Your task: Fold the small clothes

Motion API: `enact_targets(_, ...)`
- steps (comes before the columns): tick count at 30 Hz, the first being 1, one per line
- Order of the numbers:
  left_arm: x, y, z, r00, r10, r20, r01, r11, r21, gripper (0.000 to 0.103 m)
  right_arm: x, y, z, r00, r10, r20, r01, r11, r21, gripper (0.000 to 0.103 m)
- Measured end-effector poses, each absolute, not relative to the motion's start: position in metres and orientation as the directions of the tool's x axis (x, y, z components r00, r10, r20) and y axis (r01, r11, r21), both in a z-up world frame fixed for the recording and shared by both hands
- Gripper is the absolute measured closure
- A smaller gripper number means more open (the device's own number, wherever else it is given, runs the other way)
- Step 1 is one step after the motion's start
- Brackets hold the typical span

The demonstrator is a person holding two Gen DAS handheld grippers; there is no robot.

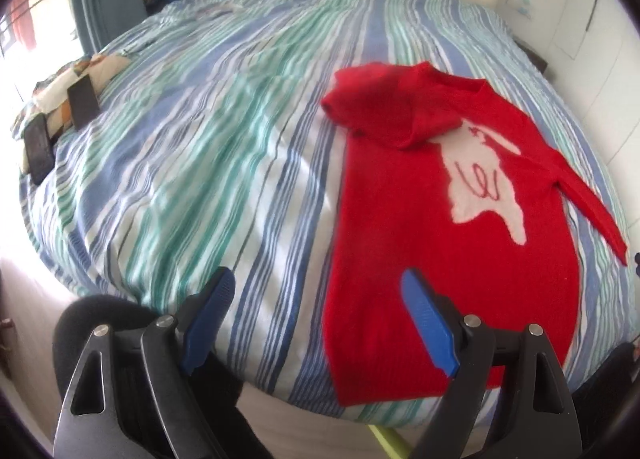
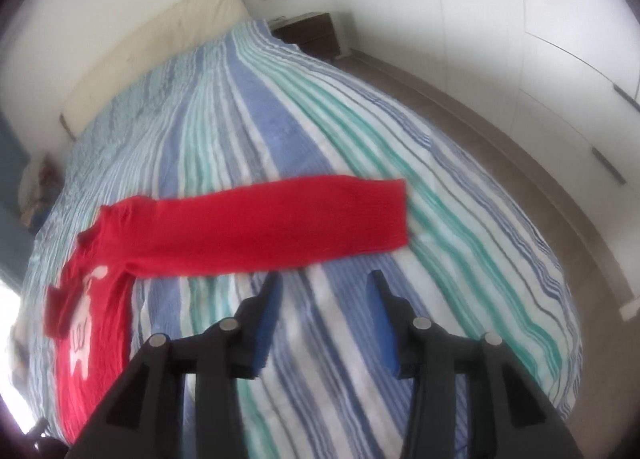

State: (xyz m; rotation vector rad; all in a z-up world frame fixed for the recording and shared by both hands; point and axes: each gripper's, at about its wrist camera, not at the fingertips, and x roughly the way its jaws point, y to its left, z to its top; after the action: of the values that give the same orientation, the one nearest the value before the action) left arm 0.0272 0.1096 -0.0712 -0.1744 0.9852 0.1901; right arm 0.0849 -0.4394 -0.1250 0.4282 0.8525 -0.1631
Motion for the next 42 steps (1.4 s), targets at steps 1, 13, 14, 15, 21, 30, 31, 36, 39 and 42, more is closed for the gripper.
enact_targets(1,0.038,0.109,-0.059,0.559,0.051,-0.828,-0.194,0.978,-0.071,0.015,0.081,-0.418,-0.121,0.661,0.062,-0.747,0.249,0.922,0.297,0.056)
enact_targets(13,0.291,0.094,-0.072,0.328,-0.282,-0.901,0.026,0.957,-0.290,0.025,0.055,-0.242,-0.157,0.558,0.356,-0.750,-0.100,0.925,0.366,0.054)
enact_targets(14,0.305,0.090,-0.083,0.304,-0.279,-0.911,0.013,0.957,-0.289,0.027,0.051,-0.235,-0.158,0.552,0.361,-0.752,-0.113,0.925,0.362,0.054)
enact_targets(15,0.315,0.086,-0.094,0.285,-0.267,-0.920,-0.004,0.960,-0.280,0.031,0.048,-0.229,-0.160,0.548,0.361,-0.754,-0.127,0.927,0.352,0.054)
enact_targets(21,0.351,0.064,-0.148,0.213,-0.102,-0.972,-0.073,0.990,-0.120,0.037,0.037,-0.218,-0.165,0.527,0.361,-0.769,-0.182,0.932,0.313,0.054)
enact_targets(30,0.358,0.055,-0.164,0.247,-0.287,-0.926,-0.098,0.943,-0.319,0.098,0.039,-0.221,-0.177,0.505,0.357,-0.786,-0.164,0.933,0.319,0.054)
enact_targets(31,0.353,0.056,-0.154,0.289,-0.276,-0.917,-0.086,0.946,-0.312,0.099,0.040,-0.221,-0.176,0.507,0.354,-0.786,-0.164,0.935,0.315,0.054)
enact_targets(36,0.300,0.143,-0.080,0.545,-0.295,-0.785,-0.211,0.858,-0.469,0.099,0.039,-0.218,-0.176,0.512,0.349,-0.785,-0.176,0.937,0.302,0.054)
enact_targets(39,0.245,0.238,-0.048,0.660,-0.164,-0.733,-0.384,0.765,-0.517,0.098,0.037,-0.213,-0.173,0.515,0.350,-0.783,-0.200,0.937,0.288,0.054)
enact_targets(42,0.184,0.321,-0.044,0.656,0.054,-0.753,-0.580,0.674,-0.457,0.098,0.036,-0.206,-0.173,0.513,0.359,-0.780,-0.228,0.933,0.279,0.054)
